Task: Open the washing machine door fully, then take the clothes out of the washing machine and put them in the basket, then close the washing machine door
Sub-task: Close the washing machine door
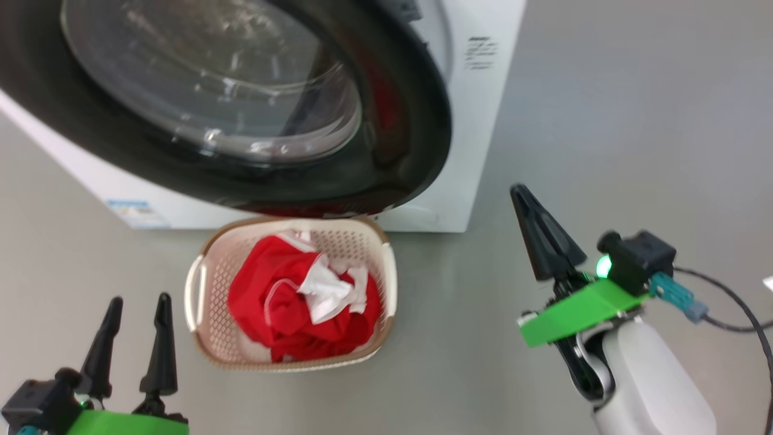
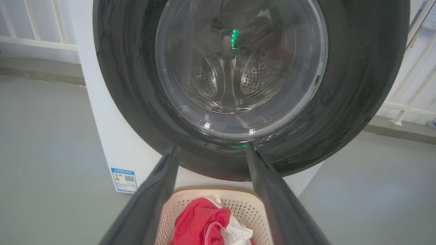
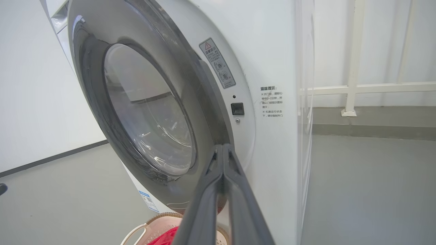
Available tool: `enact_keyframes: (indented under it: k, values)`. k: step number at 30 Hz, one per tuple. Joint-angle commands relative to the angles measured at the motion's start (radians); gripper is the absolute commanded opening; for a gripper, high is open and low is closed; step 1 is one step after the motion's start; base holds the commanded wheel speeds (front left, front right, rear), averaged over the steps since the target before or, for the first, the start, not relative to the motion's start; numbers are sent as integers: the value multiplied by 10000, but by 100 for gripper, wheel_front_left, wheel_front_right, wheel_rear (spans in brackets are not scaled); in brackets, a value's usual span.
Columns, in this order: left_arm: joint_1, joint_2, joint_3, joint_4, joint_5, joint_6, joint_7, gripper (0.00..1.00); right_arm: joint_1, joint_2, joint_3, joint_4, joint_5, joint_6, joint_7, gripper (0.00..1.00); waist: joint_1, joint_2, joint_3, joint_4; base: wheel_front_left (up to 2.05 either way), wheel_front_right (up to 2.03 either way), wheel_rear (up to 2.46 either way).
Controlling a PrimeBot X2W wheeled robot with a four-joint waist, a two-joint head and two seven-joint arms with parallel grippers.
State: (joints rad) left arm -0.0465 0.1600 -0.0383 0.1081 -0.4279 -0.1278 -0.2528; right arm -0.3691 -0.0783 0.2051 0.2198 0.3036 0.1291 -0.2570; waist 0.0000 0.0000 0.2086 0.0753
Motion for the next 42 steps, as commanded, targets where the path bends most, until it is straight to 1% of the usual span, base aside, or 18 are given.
enact_keyframes:
  k: [1,9,18,27,42]
  values:
    - [-367,265,305,-208,-70,-29,-89,100,-345,114,275,-137,-28,16,-48,0,0,0,531,547,0,0,0]
    - [-862,240,22,-227,-276,-29,-89,100,-1618,113,412,513,-26,16,-48,0,0,0,1162,1104,0,0,0]
    - [-1325,225,-314,-236,-420,-29,-89,100,-2509,19,333,935,-2,16,-48,0,0,0,1627,1680,0,0,0]
    - [-1559,164,-465,-271,-509,-29,-89,100,-3169,-160,156,1139,36,16,-48,0,0,0,2003,1974,0,0,0]
    - [-2087,130,-620,-341,-661,-29,-89,100,-4360,-334,-856,1004,-190,16,-48,0,0,0,2675,2215,0,0,0]
